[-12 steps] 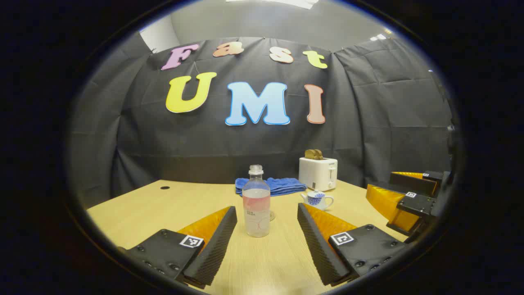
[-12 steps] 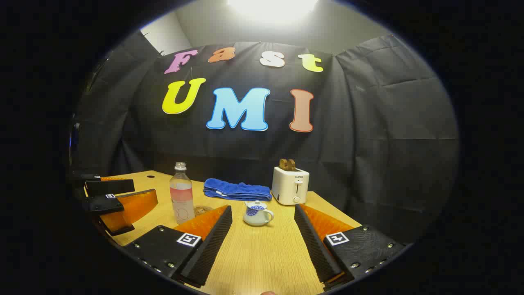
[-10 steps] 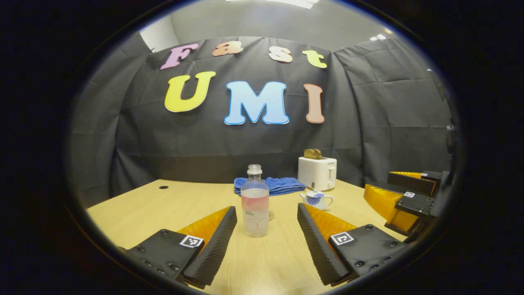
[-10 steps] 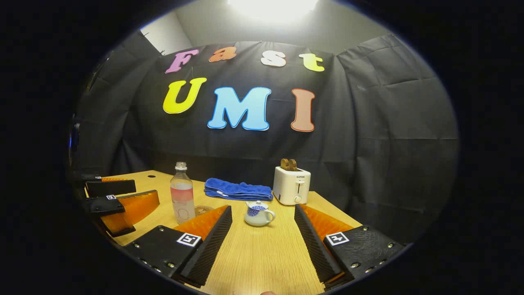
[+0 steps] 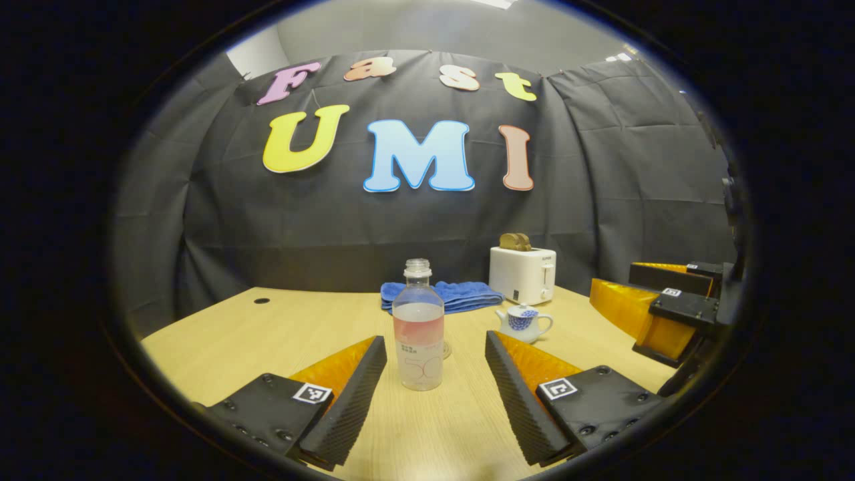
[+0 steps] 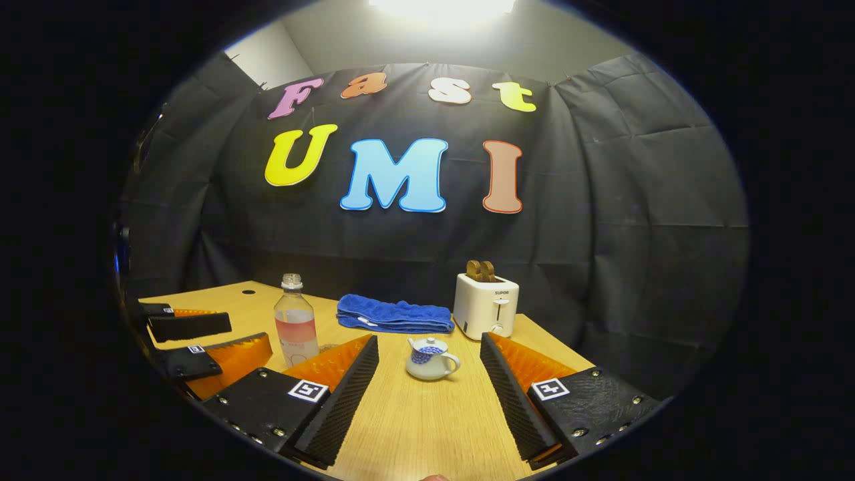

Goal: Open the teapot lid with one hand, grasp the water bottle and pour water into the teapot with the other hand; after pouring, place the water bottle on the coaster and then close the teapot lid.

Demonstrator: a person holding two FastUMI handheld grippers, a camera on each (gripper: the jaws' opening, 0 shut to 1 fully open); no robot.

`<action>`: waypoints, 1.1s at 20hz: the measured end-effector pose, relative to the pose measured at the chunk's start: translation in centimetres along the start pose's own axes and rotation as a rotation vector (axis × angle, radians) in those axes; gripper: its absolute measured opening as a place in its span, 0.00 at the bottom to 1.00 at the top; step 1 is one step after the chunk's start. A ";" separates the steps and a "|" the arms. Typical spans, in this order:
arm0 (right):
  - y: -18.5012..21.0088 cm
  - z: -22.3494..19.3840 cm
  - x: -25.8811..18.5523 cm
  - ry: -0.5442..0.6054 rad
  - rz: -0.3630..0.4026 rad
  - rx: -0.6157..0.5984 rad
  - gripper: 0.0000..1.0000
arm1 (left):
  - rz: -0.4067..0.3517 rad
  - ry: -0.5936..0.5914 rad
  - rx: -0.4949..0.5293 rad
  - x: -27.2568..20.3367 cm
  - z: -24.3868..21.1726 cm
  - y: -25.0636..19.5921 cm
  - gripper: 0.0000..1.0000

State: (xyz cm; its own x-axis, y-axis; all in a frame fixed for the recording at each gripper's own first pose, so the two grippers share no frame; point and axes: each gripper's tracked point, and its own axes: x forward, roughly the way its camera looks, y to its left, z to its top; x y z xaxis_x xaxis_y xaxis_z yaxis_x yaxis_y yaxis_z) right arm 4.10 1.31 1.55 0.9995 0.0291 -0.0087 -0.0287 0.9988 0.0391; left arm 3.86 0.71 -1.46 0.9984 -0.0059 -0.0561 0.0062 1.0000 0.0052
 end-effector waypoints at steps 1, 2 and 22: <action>0.1 0.1 0.5 0.007 0.001 0.007 0.95 | 0.003 0.006 0.007 0.4 -0.3 0.3 1.00; 0.2 0.0 1.2 0.008 -0.001 0.010 0.95 | 0.004 0.007 0.018 1.0 -0.3 0.4 1.00; -0.2 -6.9 20.4 0.142 -0.025 -0.008 0.94 | -0.018 0.043 0.050 10.7 -3.8 2.2 1.00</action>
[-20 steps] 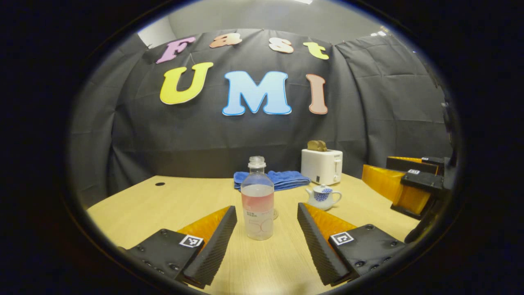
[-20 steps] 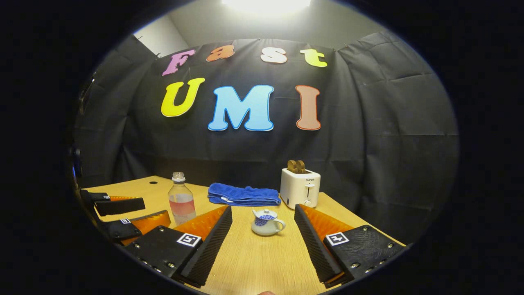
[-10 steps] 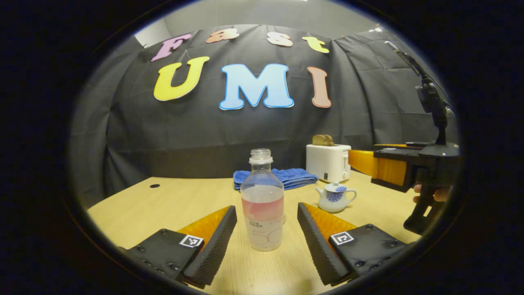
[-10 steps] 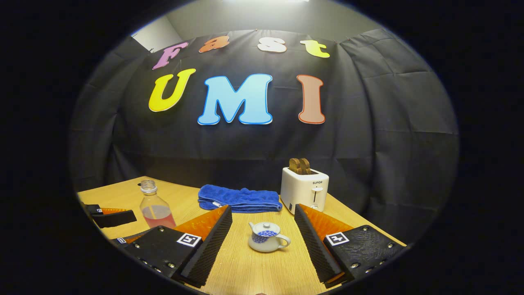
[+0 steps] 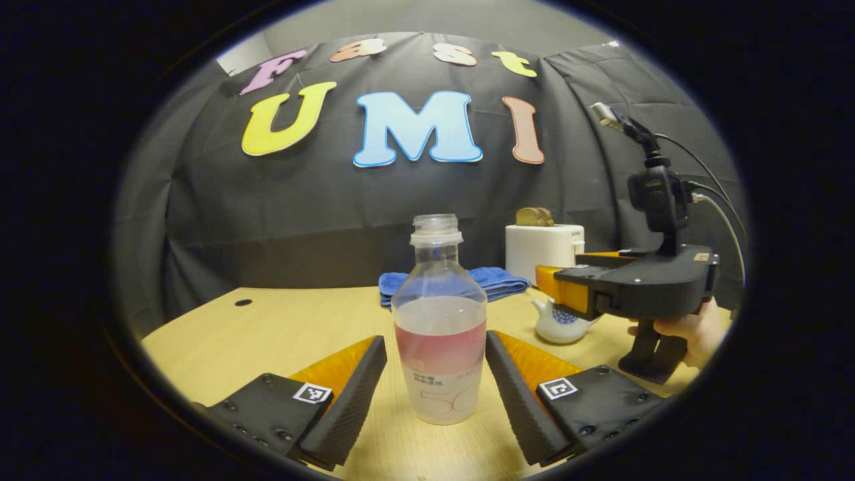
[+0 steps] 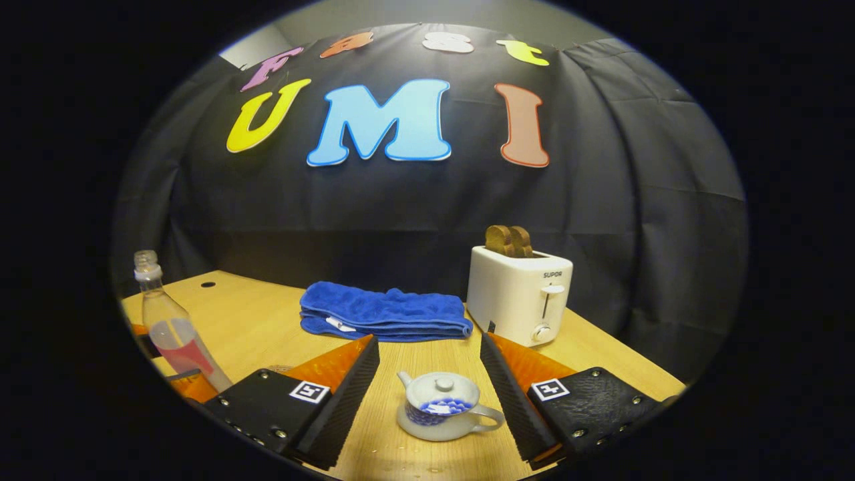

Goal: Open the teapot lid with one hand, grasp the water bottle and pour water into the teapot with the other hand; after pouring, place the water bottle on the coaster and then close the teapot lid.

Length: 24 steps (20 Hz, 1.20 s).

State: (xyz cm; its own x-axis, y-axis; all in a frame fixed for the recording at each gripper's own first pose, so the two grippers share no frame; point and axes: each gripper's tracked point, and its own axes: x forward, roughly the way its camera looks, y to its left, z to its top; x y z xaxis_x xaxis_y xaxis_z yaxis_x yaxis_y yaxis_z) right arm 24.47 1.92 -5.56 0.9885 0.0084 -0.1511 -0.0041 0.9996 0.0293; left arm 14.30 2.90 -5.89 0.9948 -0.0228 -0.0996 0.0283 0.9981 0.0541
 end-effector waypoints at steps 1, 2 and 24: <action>-0.2 -0.2 0.8 0.008 -0.003 0.006 0.89 | -0.006 0.003 0.004 0.2 -0.1 -0.1 1.00; -0.3 -0.5 1.5 0.016 -0.010 0.012 0.89 | -0.009 0.003 0.010 0.4 0.0 -0.2 1.00; -1.1 -2.4 4.3 0.062 -0.026 0.076 0.10 | -0.027 0.011 -0.018 1.2 -0.3 0.2 0.89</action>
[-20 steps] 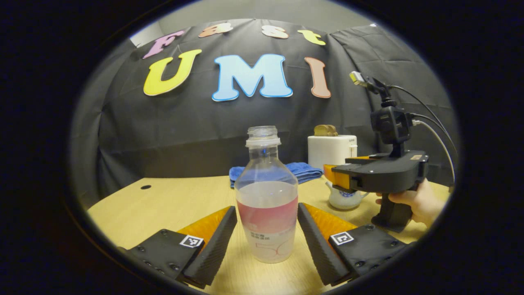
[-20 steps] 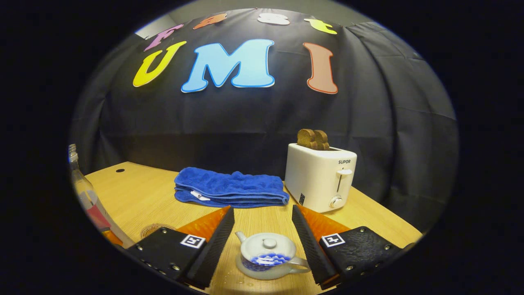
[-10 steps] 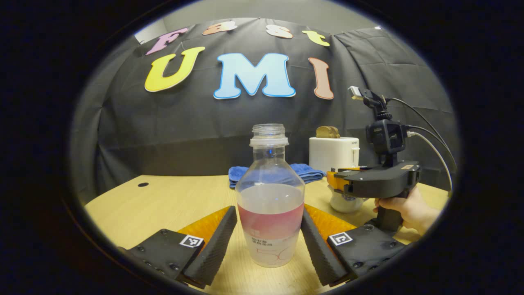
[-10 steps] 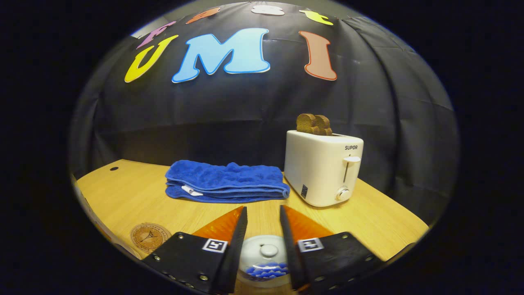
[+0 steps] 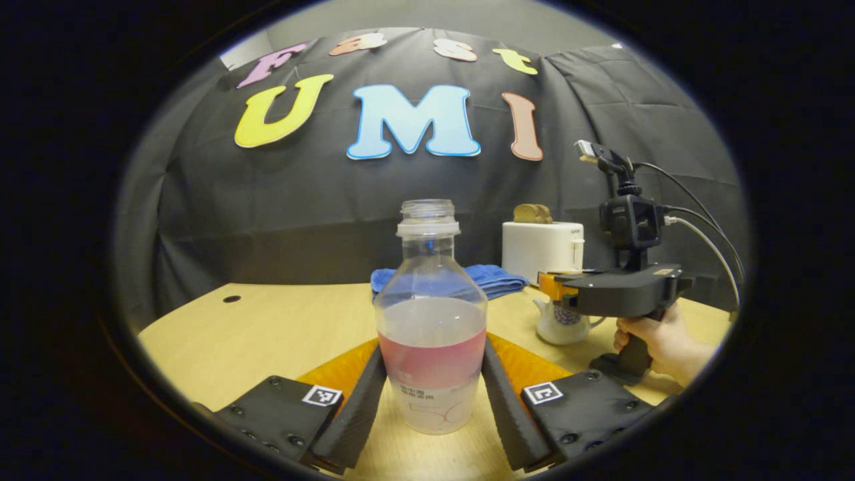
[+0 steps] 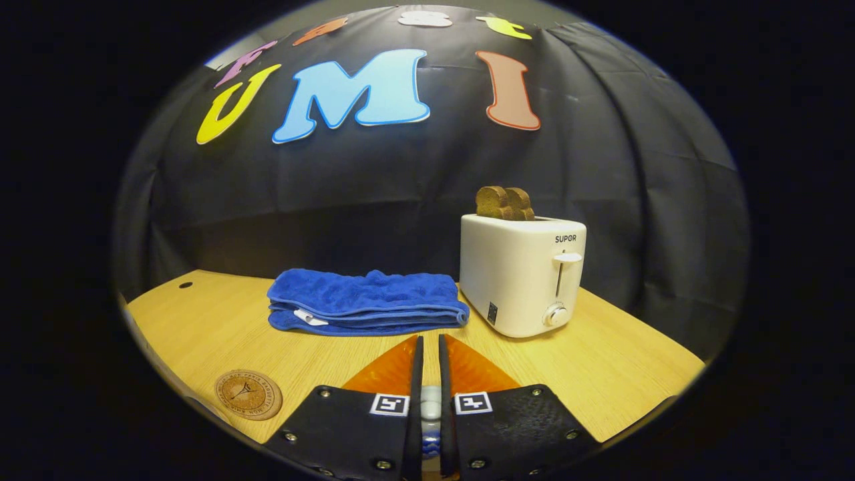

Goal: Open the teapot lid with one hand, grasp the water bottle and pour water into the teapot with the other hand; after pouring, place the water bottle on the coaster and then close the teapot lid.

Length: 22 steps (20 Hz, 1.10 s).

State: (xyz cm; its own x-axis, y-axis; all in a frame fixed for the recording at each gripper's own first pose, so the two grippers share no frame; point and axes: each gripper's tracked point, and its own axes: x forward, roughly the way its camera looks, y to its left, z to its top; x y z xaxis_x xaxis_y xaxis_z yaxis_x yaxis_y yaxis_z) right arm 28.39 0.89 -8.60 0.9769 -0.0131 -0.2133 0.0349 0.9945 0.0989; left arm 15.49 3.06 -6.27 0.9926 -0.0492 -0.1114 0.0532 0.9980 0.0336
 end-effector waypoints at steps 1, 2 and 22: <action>0.1 0.2 -0.2 -0.012 -0.001 -0.009 0.11 | -0.001 0.000 -0.001 0.0 0.2 0.0 0.89; 0.0 0.6 -0.4 -0.037 -0.008 -0.021 0.11 | -0.003 0.000 -0.002 0.0 0.0 0.0 0.89; -8.1 4.2 -6.4 -0.038 -0.093 -0.057 0.10 | -0.049 0.056 0.423 3.0 2.3 -2.8 0.85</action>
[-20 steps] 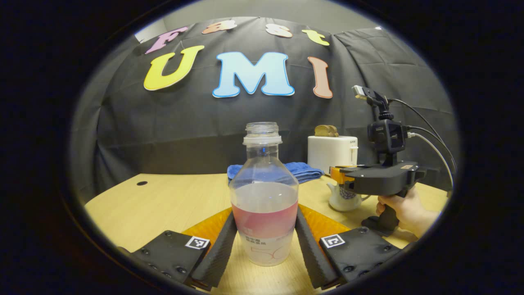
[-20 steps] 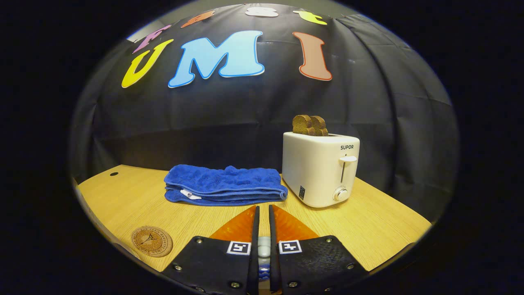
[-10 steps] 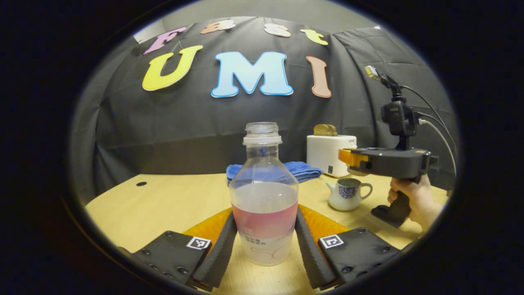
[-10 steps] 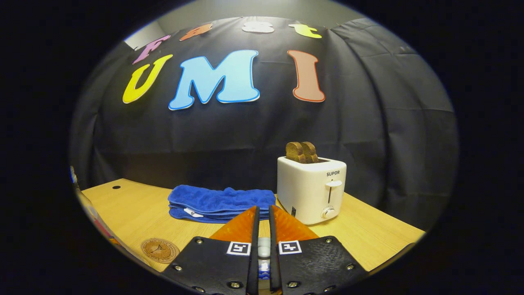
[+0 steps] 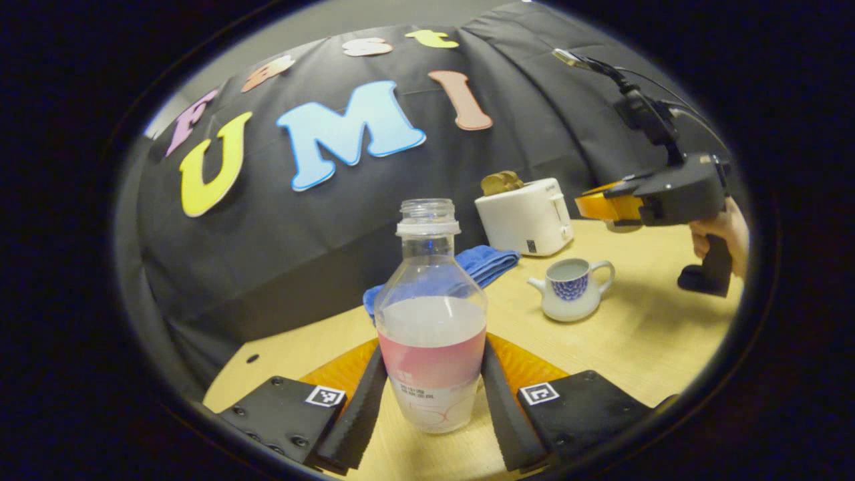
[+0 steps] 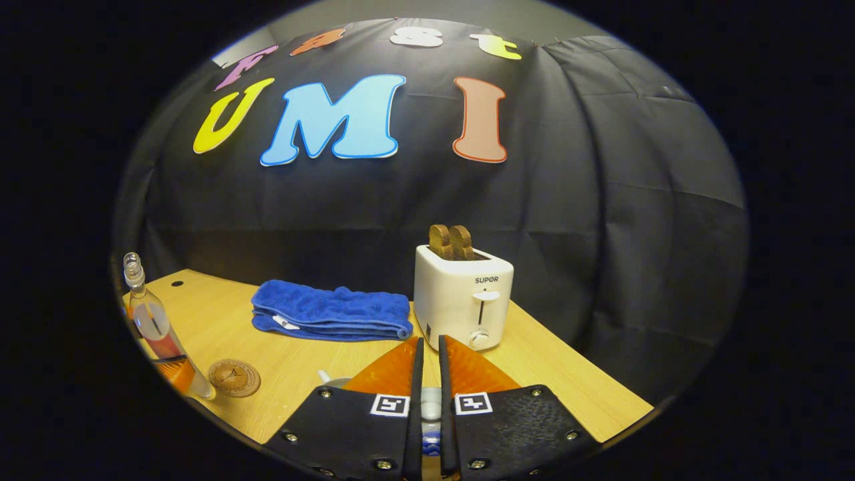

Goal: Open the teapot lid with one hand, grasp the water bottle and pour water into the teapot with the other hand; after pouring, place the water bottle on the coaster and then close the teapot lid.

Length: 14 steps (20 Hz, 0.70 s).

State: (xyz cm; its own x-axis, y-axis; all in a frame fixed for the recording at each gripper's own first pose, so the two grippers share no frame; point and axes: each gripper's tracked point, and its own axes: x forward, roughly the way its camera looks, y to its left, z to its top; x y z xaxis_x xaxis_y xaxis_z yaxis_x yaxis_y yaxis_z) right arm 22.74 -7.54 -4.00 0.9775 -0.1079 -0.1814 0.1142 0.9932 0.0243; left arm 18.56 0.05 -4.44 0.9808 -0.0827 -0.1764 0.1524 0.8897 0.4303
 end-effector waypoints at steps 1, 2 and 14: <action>-0.7 -0.1 0.0 0.006 -0.003 0.000 0.10 | -0.004 0.005 0.063 0.7 0.3 -0.3 0.85; -1.3 -0.3 -0.1 0.011 -0.012 0.000 0.10 | -0.007 0.008 0.121 1.2 0.8 -0.6 0.85; -6.6 0.8 -2.0 0.011 -0.076 0.108 0.10 | -0.121 0.089 0.700 7.7 1.2 -4.8 0.86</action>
State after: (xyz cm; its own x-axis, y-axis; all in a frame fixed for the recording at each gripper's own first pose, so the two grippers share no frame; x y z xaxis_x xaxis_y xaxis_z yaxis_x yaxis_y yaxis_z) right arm 20.15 -13.89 -3.02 0.9634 -0.1817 -0.1973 0.2069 0.9715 0.1155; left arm 25.49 -5.37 -6.74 0.9429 -0.0990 -0.3179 0.3312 0.3767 0.8651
